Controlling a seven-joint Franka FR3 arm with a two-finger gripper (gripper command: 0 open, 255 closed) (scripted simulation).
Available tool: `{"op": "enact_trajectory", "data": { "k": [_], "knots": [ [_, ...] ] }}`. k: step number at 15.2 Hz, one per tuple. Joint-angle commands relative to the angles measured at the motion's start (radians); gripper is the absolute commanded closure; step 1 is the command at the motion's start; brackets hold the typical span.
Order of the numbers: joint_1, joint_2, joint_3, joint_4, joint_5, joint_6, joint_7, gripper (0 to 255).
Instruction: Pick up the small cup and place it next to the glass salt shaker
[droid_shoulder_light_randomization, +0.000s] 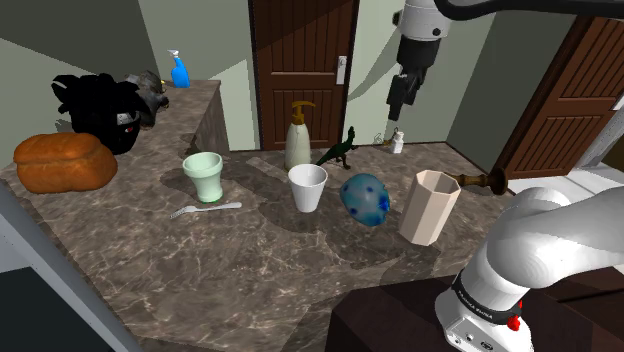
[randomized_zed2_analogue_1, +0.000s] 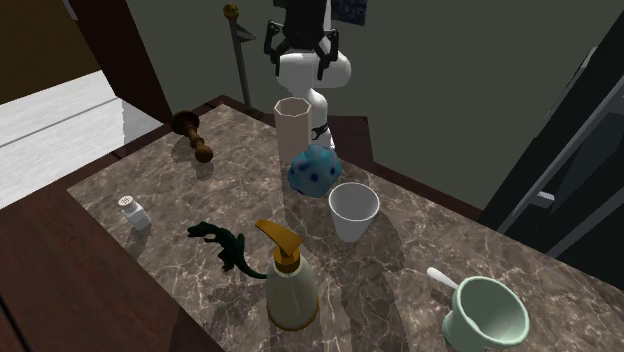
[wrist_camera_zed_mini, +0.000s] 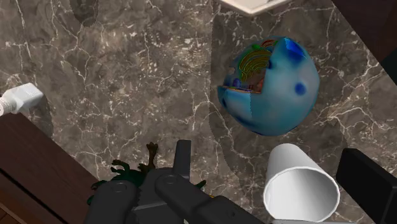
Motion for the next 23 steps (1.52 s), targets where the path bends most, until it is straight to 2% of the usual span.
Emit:
{"op": "enact_trajectory", "data": {
  "k": [1, 13, 23],
  "knots": [
    [0.000, 0.000, 0.000, 0.000, 0.000, 0.000, 0.000, 0],
    [0.053, 0.278, 0.152, -0.041, 0.031, 0.276, 0.144, 0],
    [0.079, 0.601, 0.271, 0.051, -0.034, 0.456, 0.288, 0]
  ]
}}
